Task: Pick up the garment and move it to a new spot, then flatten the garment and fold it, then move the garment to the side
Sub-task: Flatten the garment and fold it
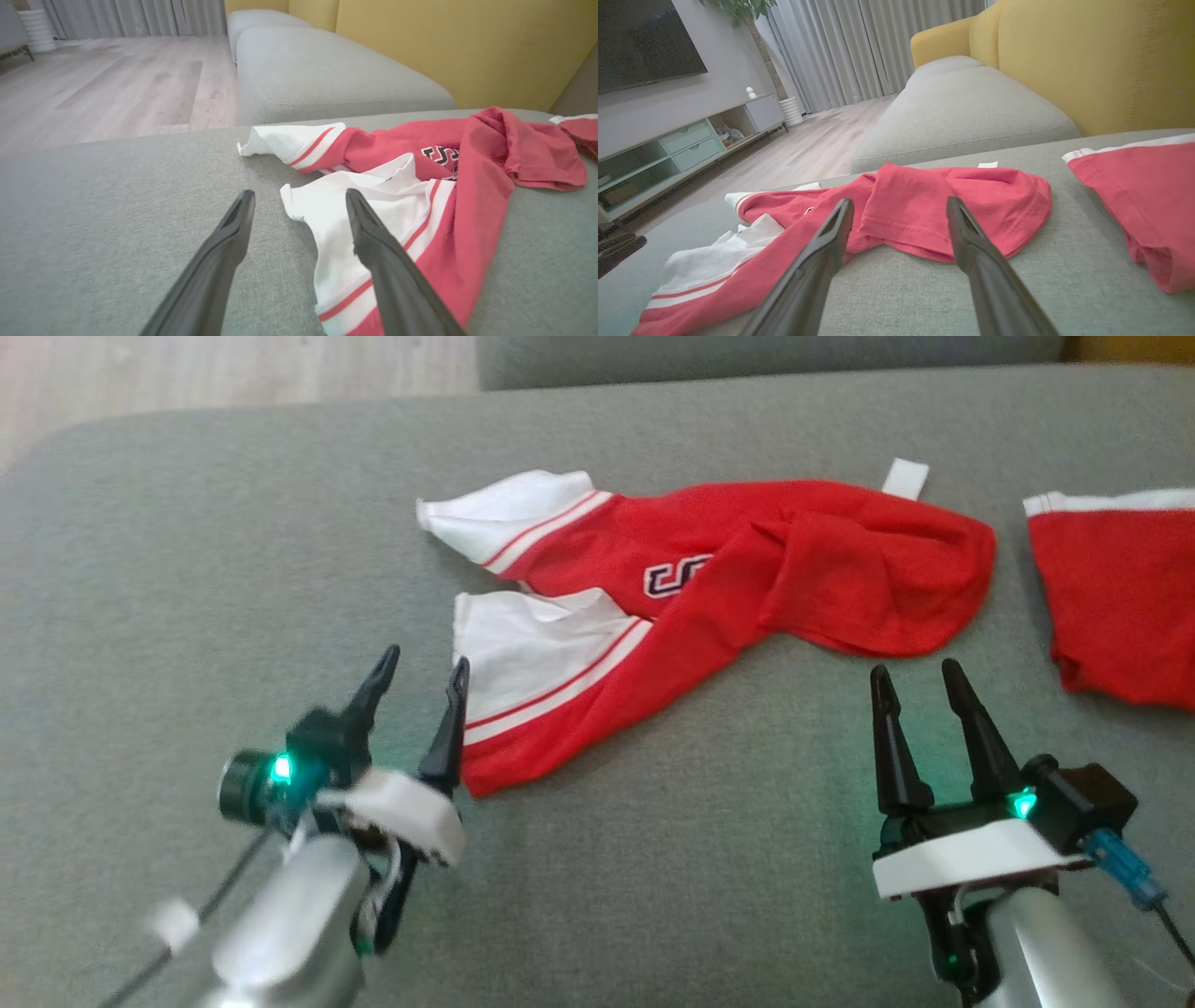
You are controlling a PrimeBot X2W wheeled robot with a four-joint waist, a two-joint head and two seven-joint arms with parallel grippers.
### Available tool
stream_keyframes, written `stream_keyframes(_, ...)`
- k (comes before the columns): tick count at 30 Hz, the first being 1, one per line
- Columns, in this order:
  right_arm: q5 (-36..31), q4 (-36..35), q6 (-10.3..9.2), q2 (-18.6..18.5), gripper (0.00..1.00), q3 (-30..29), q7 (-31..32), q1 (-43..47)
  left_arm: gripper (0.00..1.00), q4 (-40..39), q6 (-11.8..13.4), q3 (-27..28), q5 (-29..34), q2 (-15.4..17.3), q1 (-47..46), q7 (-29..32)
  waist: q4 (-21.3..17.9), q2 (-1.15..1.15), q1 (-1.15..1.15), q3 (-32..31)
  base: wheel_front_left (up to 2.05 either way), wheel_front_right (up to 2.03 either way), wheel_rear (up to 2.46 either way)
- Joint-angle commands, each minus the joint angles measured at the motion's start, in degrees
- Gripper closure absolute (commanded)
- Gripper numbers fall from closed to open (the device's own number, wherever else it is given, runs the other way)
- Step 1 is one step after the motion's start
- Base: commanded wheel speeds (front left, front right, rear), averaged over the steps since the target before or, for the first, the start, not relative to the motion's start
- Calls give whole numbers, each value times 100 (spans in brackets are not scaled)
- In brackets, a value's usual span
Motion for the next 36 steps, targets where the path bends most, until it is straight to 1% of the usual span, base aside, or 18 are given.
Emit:
stream_keyframes(1,-32,-177,-10,-22,0,134,-62,-195,0,-35,-53,193,-34,94,-362,83,-116,0,0,117,0,0,0)
stream_keyframes(3,-26,-178,-10,-22,0,131,-62,-231,0,235,-155,186,-105,88,-563,301,-200,0,0,200,0,0,0)
stream_keyframes(6,-20,-174,-10,-22,0,164,-62,-282,0,643,-242,199,-167,111,-857,552,-331,0,0,315,0,0,0)
stream_keyframes(9,-26,-153,-10,-22,0,234,-62,-322,0,1062,-315,84,-49,190,-1154,760,-455,0,0,422,0,0,0)
stream_keyframes(15,31,-130,-10,-22,0,396,-62,-377,0,1721,-477,11,10,210,-1638,861,-663,0,0,590,0,0,0)
stream_keyframes(19,70,-120,-10,-22,0,391,-62,-384,0,2059,-615,-72,-10,157,-1801,1051,-743,0,0,631,0,0,0)
stream_keyframes(20,77,-115,-10,-22,0,375,-62,-385,14,2207,-689,-125,-27,129,-1830,1174,-764,0,0,631,0,0,0)
stream_keyframes(21,80,-111,-10,-22,0,369,-62,-386,65,2269,-717,-143,-33,124,-1840,1206,-774,0,0,625,0,0,0)
stream_keyframes(22,83,-108,-10,-22,0,363,-62,-387,100,2311,-740,-153,-38,118,-1851,1196,-779,0,0,618,0,0,0)
stream_keyframes(26,83,-89,-10,-22,0,326,-62,-378,100,2356,-755,-128,-39,101,-1899,860,-754,0,0,557,0,0,0)
stream_keyframes(32,65,-49,-10,-22,0,283,-62,-351,100,2175,-664,25,23,211,-2109,-46,-654,0,0,403,0,0,0)
stream_keyframes(33,65,-49,-10,-22,0,283,-62,-351,100,2175,-664,25,23,211,-2109,-46,-654,0,0,403,0,0,0)
stream_keyframes(34,56,-35,-10,-22,0,263,-62,-332,100,1997,-623,84,98,302,-2216,-285,-603,0,0,338,0,0,0)
stream_keyframes(36,45,-21,-10,-22,0,248,-62,-310,100,1671,-591,168,195,395,-2319,-417,-543,0,0,271,0,0,0)
